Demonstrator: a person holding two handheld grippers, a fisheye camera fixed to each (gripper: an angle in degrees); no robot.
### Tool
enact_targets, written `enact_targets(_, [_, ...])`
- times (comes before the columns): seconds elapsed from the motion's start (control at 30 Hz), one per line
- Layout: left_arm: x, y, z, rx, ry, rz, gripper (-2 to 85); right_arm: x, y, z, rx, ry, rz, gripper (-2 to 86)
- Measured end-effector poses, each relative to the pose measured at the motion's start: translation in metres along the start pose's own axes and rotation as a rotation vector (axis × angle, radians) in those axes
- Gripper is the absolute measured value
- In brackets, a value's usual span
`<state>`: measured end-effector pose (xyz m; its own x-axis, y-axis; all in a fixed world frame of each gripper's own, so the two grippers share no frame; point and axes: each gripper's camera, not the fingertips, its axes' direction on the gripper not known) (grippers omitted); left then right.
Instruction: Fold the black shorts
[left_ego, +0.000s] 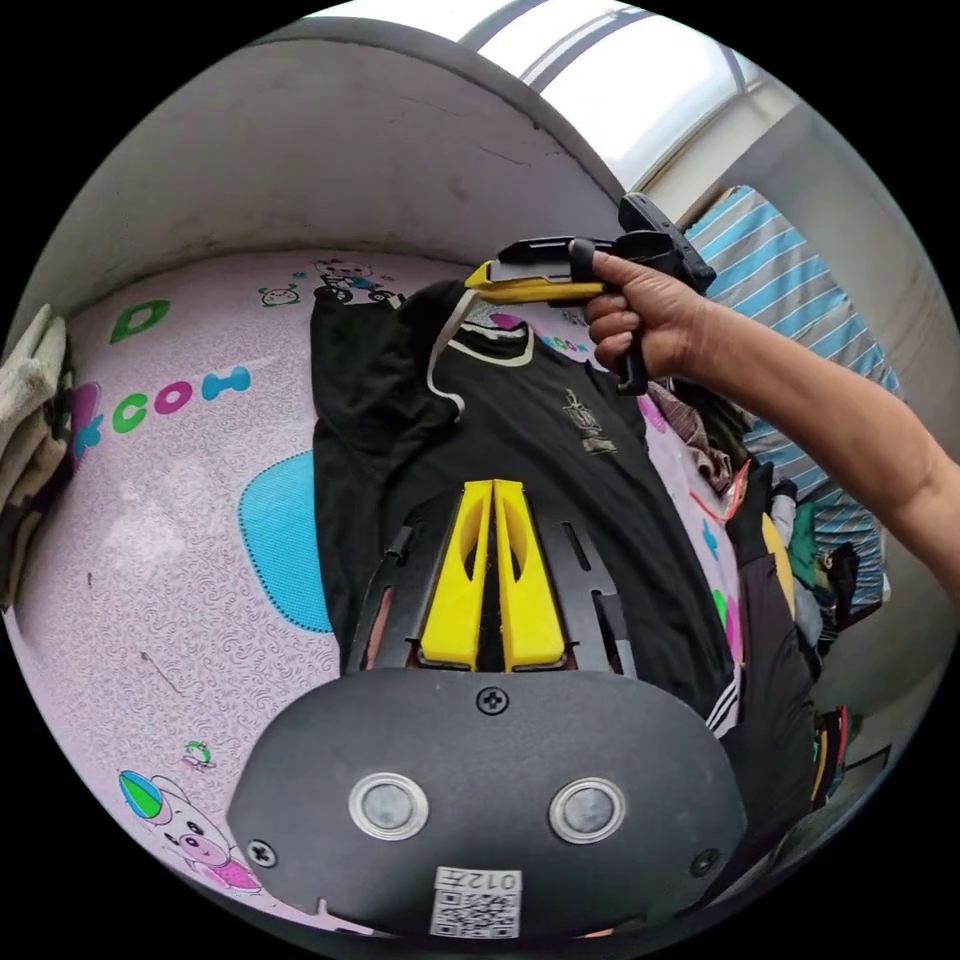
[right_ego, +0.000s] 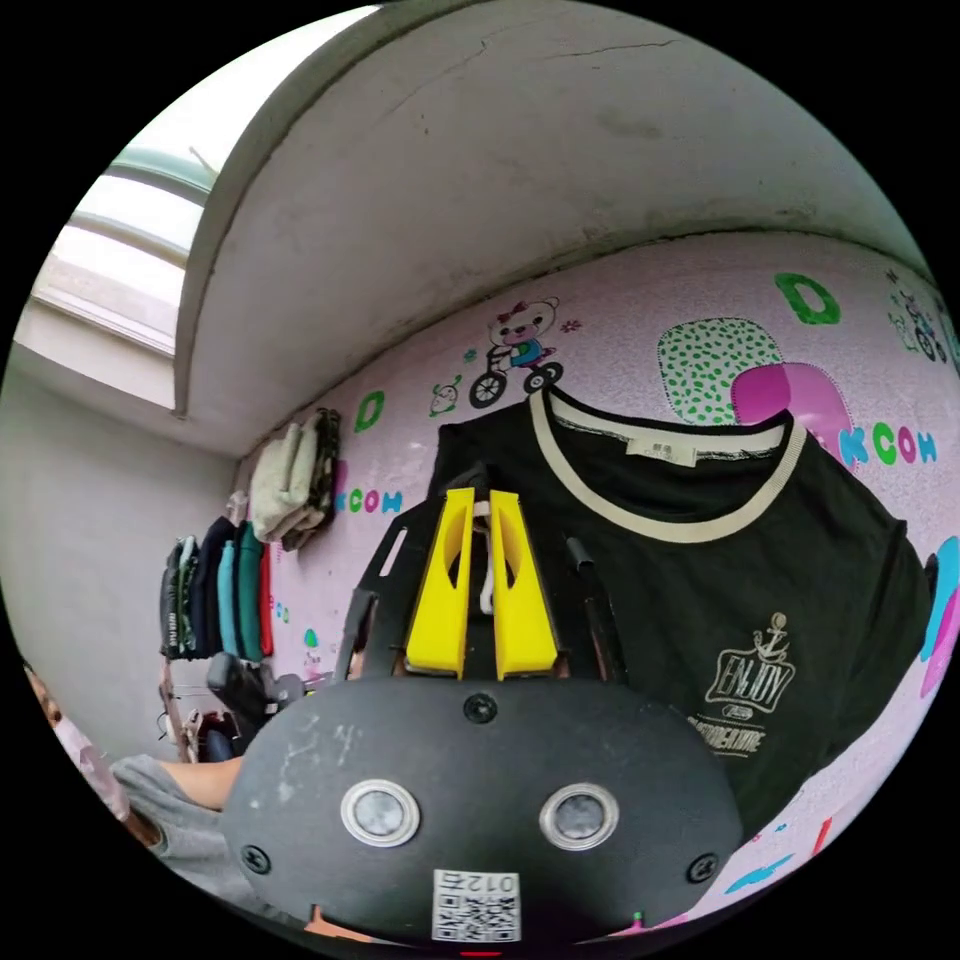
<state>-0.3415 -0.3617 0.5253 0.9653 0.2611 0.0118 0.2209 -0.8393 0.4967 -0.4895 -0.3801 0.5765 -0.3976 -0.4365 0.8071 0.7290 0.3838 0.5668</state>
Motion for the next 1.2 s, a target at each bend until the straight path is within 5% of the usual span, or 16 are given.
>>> enact_targets(0.1, [0.010,0.006,0.009,0.011,-0.072,0.008,0.7,0.002,0.010,0.015,-0.031,0.087,-0.005,7.3])
enact_targets(0.43, [0.083,0.033,0.063,-0.004,-0.254,0.142,2.4,0.025,0.063,0.049,-0.148,-0.078,-0.013,3.3])
enact_targets(0.93, [0.245,0.073,0.149,0.017,-0.705,0.570,10.0,0.042,0.081,-0.025,-0.142,-0.255,0.098,0.0])
enact_targets(1.2, [0.276,0.085,0.222,-0.118,-0.824,0.738,5.3,0.056,0.084,-0.037,-0.179,-0.353,0.133,1.3])
